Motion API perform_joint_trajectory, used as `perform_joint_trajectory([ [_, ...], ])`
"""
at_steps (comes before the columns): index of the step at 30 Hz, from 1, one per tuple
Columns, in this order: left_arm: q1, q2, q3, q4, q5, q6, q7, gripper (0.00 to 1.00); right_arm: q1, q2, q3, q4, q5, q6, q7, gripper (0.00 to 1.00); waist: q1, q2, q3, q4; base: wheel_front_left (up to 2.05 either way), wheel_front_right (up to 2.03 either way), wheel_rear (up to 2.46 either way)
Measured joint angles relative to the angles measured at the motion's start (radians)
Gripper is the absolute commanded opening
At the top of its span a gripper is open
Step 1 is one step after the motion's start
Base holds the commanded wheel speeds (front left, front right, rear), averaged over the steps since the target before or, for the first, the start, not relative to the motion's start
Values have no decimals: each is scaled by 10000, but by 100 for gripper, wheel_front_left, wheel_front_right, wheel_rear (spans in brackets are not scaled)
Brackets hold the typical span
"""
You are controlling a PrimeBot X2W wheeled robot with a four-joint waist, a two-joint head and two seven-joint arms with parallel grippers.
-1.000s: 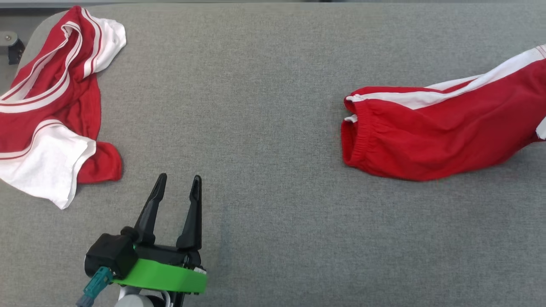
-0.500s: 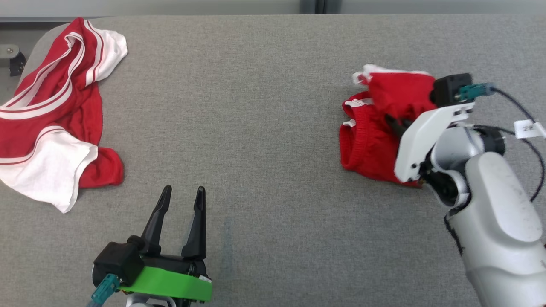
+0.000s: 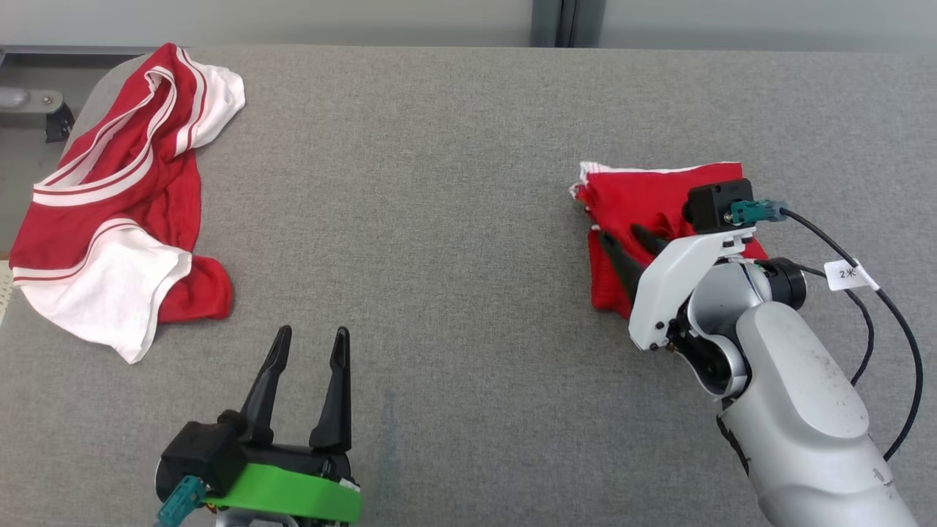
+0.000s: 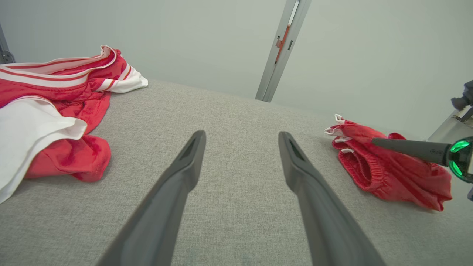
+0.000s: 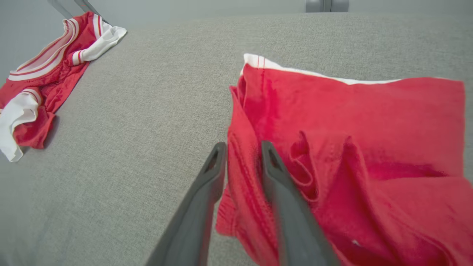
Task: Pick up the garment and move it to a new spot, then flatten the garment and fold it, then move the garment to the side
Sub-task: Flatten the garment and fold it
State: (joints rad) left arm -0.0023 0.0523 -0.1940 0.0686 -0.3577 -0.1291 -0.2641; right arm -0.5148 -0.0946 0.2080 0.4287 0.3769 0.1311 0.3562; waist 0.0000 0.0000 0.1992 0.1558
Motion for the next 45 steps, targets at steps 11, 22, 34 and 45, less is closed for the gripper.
perform_joint_trajectory([
  [11, 574, -13, 178, -17, 186, 0, 0, 100, 1379, -608, -953, -1590, 224, 0, -1689, 100, 0, 0, -658, -385, 0, 0, 0],
  [22, 599, -17, -36, -142, 155, 0, 0, 100, 580, -1145, -1981, -777, -1191, -2, -1110, 0, 0, 0, -512, -518, 0, 0, 0],
  [34, 241, -19, 4, 69, -15, -2, 0, 100, -602, -1523, -382, 1902, -861, 4, -648, 0, 0, 0, 115, 76, 0, 0, 0],
  [45, 435, -21, 222, -4, -15, -2, 0, 100, 199, -2345, 1827, 1026, 1722, 4, -410, 0, 0, 0, -346, -305, 0, 0, 0],
])
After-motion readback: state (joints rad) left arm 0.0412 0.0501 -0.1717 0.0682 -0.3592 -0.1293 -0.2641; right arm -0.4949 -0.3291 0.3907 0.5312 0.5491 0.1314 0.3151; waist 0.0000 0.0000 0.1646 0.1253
